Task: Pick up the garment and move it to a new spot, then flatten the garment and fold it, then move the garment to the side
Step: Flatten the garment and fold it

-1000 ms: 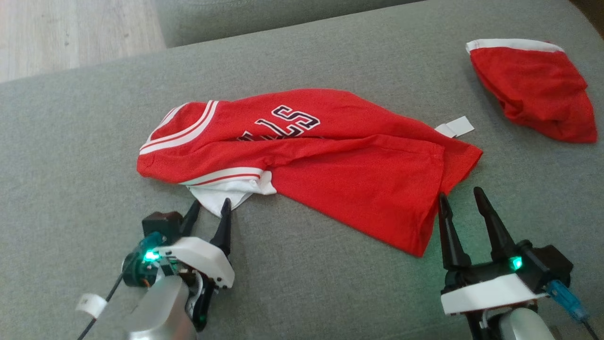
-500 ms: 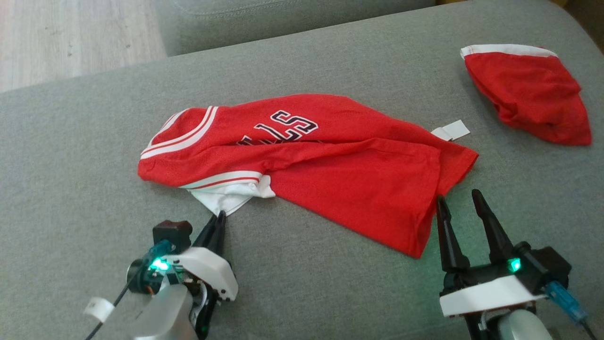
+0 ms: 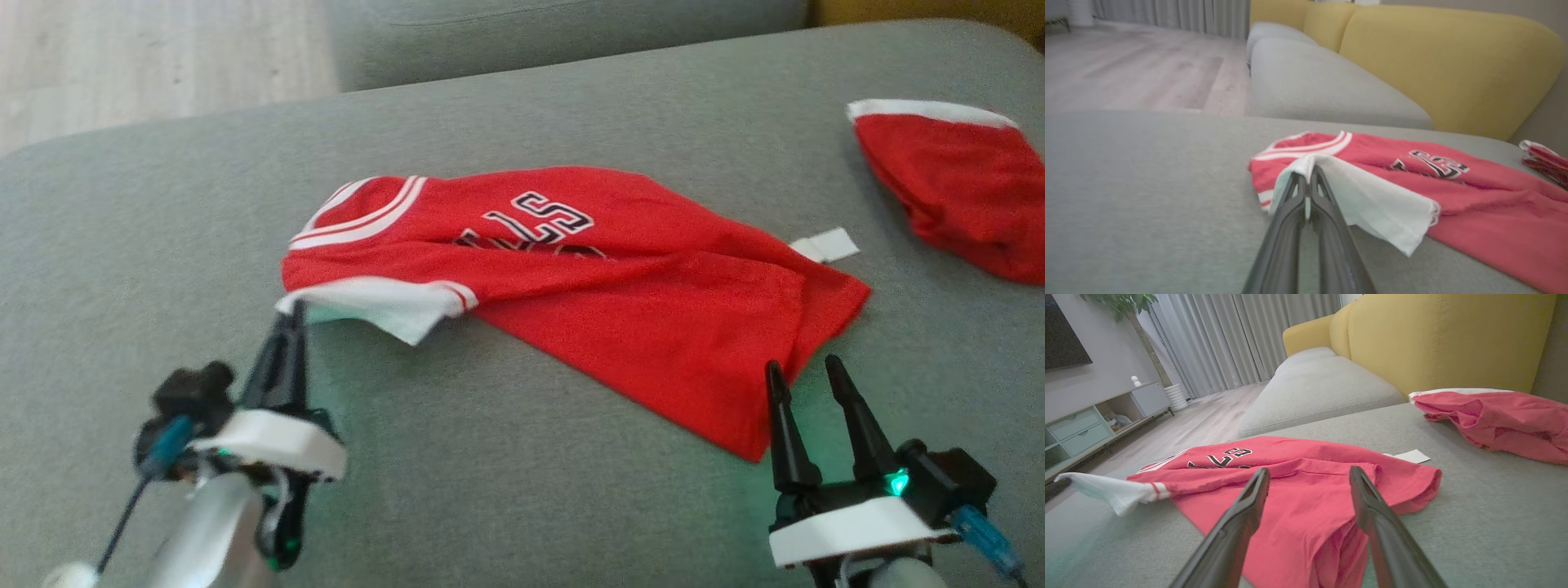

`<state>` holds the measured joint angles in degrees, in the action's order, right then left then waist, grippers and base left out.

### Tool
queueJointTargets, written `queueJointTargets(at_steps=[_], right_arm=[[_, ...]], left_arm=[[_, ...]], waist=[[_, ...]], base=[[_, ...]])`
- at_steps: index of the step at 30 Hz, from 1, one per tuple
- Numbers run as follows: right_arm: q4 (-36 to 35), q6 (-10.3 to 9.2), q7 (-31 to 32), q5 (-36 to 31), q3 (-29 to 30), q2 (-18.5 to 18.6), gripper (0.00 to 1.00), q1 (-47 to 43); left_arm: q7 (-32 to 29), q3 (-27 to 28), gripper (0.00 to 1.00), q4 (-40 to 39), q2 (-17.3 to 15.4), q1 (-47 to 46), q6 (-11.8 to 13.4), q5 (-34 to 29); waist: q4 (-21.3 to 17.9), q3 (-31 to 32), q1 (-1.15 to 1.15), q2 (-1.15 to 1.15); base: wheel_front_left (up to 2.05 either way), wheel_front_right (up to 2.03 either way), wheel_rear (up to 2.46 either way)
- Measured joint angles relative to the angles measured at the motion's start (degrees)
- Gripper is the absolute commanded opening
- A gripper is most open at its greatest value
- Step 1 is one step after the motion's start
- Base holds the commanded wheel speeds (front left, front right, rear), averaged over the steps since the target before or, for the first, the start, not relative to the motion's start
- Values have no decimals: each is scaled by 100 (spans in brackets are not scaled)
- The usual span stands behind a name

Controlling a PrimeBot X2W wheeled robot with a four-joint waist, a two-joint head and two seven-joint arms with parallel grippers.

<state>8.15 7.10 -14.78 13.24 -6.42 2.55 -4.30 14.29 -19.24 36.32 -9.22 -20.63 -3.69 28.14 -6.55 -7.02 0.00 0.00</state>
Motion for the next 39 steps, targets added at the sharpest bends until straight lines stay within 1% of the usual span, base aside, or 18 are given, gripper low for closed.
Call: queueJointTargets(at_steps=[4, 8, 12, 14, 18, 20, 21, 24, 27, 30, 32, 36, 39], right_arm=[[192, 0, 0, 104, 5, 0, 100, 9], [357, 0, 0, 202, 141, 1, 100, 31], [571, 0, 0, -30, 48, 29, 100, 151], [590, 0, 0, -226, -125, 182, 100, 216], [588, 0, 0, -416, -229, 447, 100, 242], [547, 0, 0, -469, -299, 556, 100, 205], [494, 0, 0, -486, -411, 653, 100, 125], [486, 0, 0, -485, -616, 792, 100, -73], [485, 0, 0, -414, -803, 875, 100, -235], [492, 0, 0, -356, -793, 912, 100, -235], [533, 0, 0, -374, -699, 916, 100, -226], [613, 0, 0, -400, -624, 923, 100, -194], [653, 0, 0, -359, -878, 936, 100, -41]], left_arm=[[2, 332, 0, -978, -290, 564, 155, -56], [9, 475, 0, -1595, -396, 912, 277, -54], [-12, 483, 0, -1967, -426, 950, 342, -40], [-43, 476, 0, -2069, -422, 950, 371, -38], [-54, 505, 0, -2213, -424, 948, 377, -38], [-52, 605, 0, -2268, -430, 945, 416, -40], [-34, 702, 0, -2314, -476, 942, 434, -41], [0, 887, 0, -2424, -512, 923, 499, -52], [0, 1058, 0, -2552, -573, 916, 575, -160], [15, 1291, 0, -2624, -643, 895, 622, -245], [15, 1412, 0, -2652, -664, 867, 622, -299], [15, 1461, 0, -2663, -670, 810, 609, -357], [16, 1506, 0, -2662, -665, 749, 563, -402]], waist=[[243, 12, 0, 0], [463, -14, 0, 0], [631, -76, 0, 0], [695, -110, 0, 0], [775, -189, 0, 0], [802, -229, 0, 0], [816, -260, 0, 0], [825, -289, 0, 0], [833, -304, 0, 0], [839, -317, 0, 0], [845, -328, 0, 0], [852, -341, 0, 0], [880, -358, 0, 0]], base=[[0, 0, 0], [0, 0, 0], [0, 0, 0], [0, 0, 0], [0, 0, 0], [0, 0, 0], [0, 0, 0], [0, 0, 0], [0, 0, 0], [0, 0, 0], [0, 0, 0], [0, 0, 0], [0, 0, 0]])
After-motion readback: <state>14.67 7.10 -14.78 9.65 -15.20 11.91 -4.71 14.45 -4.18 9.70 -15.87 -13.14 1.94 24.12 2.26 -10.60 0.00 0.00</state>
